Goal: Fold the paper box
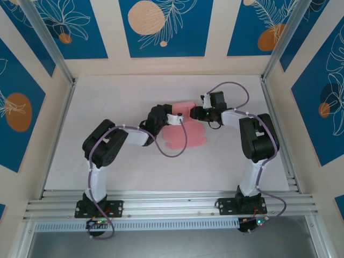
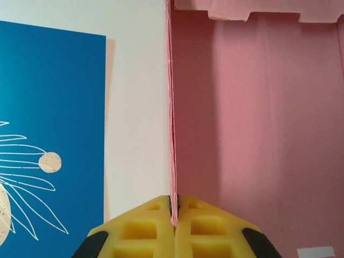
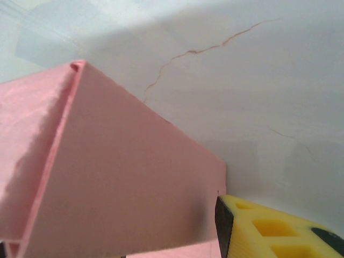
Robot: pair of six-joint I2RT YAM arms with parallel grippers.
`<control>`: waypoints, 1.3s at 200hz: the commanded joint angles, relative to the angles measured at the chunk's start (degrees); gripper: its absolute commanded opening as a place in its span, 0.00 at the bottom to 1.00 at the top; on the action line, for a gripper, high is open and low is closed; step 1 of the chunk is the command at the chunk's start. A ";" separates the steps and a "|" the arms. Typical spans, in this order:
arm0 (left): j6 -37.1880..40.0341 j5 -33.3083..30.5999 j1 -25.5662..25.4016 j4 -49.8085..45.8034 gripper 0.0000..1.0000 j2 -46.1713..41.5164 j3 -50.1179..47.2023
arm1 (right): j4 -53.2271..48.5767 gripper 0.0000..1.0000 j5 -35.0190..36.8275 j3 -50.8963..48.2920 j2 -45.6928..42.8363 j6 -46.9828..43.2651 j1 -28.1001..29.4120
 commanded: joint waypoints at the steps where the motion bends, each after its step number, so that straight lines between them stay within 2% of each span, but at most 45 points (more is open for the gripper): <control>1: -1.37 1.10 0.29 -2.57 0.00 -0.28 -0.87 | 3.25 0.47 -0.46 -0.04 0.52 0.39 0.98; 19: -1.73 0.99 0.33 -2.66 0.00 -0.30 -0.73 | 4.17 0.46 0.27 -0.33 0.56 0.74 1.50; 36: -1.80 1.10 0.31 -3.01 0.00 -0.30 -0.67 | 4.29 0.41 1.43 -0.09 0.70 0.93 2.09; 71: -3.31 0.82 0.32 -3.32 0.01 -0.86 -0.72 | 0.51 0.27 11.13 1.85 1.45 1.36 4.09; 94: -6.56 0.69 0.24 -5.33 0.15 -2.46 -0.16 | 0.21 0.22 14.12 1.65 1.27 2.09 4.63; 111: -10.44 0.30 0.30 -7.06 0.37 -4.37 0.35 | 0.31 0.20 15.21 1.10 0.46 1.92 4.97; 138: -18.66 -0.63 0.18 -13.63 0.65 -9.62 2.14 | -0.19 0.20 17.12 0.55 -0.95 1.42 5.72; 172: -35.65 -2.23 0.15 -21.84 0.99 -20.46 1.85 | -2.31 0.20 21.66 0.02 -3.07 1.09 7.37; 188: -48.08 -5.15 0.30 -27.65 1.00 -25.74 2.03 | -3.69 0.20 23.78 0.04 -4.11 1.09 8.39; 200: -60.25 -8.46 0.79 -33.84 1.00 -29.13 2.67 | -4.19 0.19 24.86 -0.30 -5.04 1.15 9.12; 207: -67.22 -8.27 1.39 -37.83 1.00 -30.90 2.79 | -4.21 0.20 25.24 -0.65 -5.59 1.18 9.60; 216: -74.83 -4.83 2.81 -42.47 1.00 -32.74 2.82 | -4.25 0.20 25.48 -1.02 -6.13 1.31 9.97; 234: -87.47 6.23 6.15 -48.05 1.00 -34.36 2.53 | -5.20 0.19 25.19 -0.99 -6.85 1.54 10.47; 260: -99.09 21.35 10.81 -49.52 1.00 -33.39 2.52 | -6.47 0.17 25.20 -0.86 -7.54 1.70 11.54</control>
